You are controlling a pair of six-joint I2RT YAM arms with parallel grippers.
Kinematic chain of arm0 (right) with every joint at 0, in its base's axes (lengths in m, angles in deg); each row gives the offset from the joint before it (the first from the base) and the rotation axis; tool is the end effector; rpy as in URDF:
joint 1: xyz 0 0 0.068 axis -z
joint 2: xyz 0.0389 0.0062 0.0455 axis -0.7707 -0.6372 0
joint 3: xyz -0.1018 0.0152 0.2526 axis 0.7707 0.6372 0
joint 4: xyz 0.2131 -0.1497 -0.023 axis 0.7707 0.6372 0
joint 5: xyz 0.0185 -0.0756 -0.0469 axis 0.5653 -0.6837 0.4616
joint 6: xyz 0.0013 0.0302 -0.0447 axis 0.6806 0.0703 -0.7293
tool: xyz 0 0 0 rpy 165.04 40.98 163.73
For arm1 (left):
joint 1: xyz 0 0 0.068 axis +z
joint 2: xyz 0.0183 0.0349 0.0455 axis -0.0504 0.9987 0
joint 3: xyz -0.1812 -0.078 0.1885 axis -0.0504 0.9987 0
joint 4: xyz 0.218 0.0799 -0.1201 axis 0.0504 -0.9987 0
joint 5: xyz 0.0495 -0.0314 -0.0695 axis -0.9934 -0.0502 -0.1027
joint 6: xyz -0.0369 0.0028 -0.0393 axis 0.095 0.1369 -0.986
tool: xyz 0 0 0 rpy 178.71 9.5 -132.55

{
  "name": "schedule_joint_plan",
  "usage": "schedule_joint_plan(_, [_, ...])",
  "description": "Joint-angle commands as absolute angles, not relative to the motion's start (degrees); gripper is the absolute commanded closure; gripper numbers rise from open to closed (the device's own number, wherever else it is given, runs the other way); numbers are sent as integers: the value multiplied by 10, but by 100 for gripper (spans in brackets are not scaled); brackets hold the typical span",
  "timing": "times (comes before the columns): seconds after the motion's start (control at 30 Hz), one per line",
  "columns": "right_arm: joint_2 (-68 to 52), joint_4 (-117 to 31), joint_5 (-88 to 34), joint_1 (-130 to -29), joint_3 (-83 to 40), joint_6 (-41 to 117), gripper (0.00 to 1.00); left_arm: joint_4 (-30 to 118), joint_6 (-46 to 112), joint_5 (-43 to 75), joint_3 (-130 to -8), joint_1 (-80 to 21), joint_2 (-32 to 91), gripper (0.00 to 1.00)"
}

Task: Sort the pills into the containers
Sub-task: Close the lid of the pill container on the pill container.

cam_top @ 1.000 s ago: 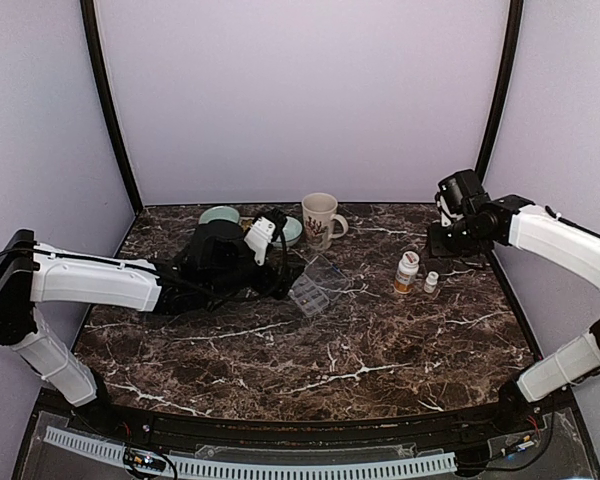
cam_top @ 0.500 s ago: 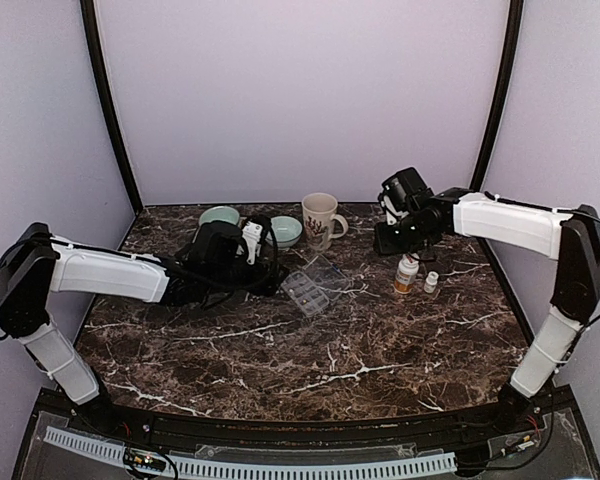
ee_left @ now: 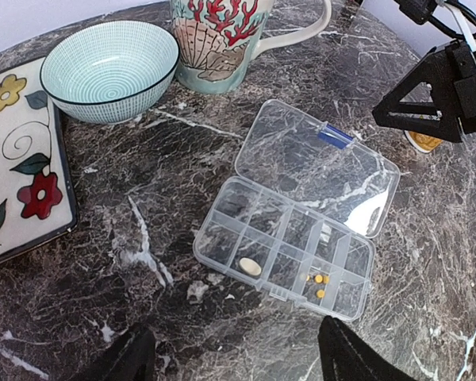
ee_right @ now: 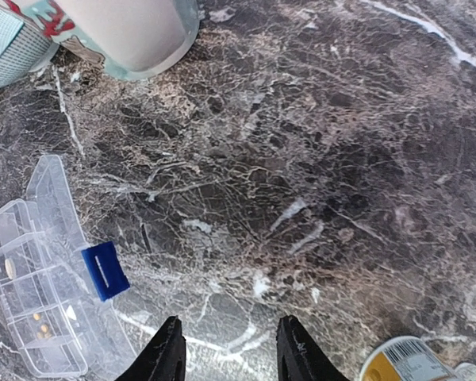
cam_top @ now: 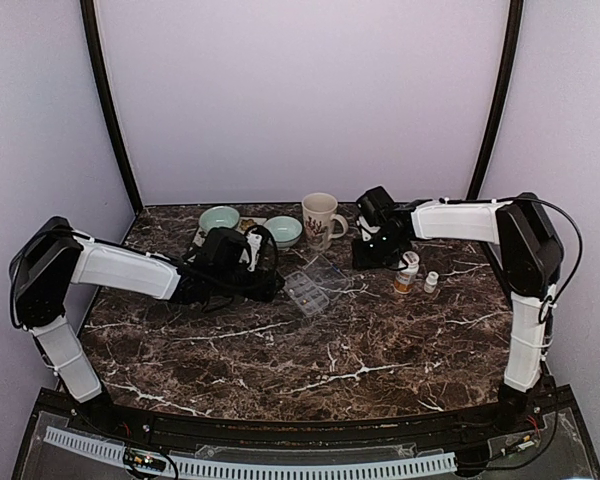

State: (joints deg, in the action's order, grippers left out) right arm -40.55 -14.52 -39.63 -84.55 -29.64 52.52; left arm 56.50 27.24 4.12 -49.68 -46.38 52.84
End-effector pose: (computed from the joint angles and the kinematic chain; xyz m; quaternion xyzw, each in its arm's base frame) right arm 0.3533 0.2359 0.1914 -0.0945 0.9579 0.0883 0.2562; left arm 0.2682 -0.2513 0.1864 0.1843 0.8493 -0.2263 0.4398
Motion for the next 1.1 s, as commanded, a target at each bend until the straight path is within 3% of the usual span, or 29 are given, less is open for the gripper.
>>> schedule_joint_plan(0.0, [-424, -165, -381, -850, -315, 526, 60, 540, 265, 47, -518, -460, 539, 28])
schedule_joint_plan(0.2, [-435, -176, -372, -850, -309, 528, 60, 515, 263, 45, -528, -460, 556, 37])
schedule_joint_plan(0.4, [-444, -182, -364, -850, -309, 529, 60, 496, 262, 54, -543, -461, 576, 70])
schedule_joint_plan(0.5, [-451, -182, -361, -850, -313, 529, 61, 486, 263, 61, -555, -461, 591, 81])
schedule_joint_plan(0.87, [-458, -185, -353, -852, -315, 532, 62, 478, 265, 92, -574, -461, 625, 99])
schedule_joint_plan(1.07, [-459, -185, -349, -855, -315, 532, 62, 478, 263, 113, -585, -460, 642, 100])
